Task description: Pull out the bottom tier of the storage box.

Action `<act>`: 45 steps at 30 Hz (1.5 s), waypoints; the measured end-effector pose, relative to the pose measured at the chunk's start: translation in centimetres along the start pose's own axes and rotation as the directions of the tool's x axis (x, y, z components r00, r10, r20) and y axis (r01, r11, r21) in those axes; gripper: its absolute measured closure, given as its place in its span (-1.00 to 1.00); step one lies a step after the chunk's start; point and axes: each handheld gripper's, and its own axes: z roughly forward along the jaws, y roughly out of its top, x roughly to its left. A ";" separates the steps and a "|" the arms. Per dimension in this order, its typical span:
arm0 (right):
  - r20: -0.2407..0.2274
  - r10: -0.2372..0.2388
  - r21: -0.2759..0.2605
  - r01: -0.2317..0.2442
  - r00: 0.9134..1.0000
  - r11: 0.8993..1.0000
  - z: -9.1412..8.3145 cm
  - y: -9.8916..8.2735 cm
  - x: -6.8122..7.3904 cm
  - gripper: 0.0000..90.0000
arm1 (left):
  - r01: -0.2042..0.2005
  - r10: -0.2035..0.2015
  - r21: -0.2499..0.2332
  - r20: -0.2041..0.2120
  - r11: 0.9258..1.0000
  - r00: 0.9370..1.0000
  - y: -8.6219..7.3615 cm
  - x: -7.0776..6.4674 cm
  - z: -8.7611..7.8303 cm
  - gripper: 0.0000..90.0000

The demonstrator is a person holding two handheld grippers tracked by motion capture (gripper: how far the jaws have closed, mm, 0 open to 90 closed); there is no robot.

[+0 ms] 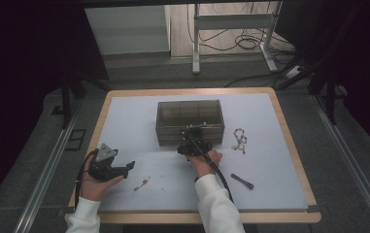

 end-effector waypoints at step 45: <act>0.013 0.024 0.016 -0.024 1.000 1.000 0.4 0.5 0.4 0.24 | 0.003 -0.003 0.016 0.004 1.000 1.000 -0.3 0.3 0.5 -0.57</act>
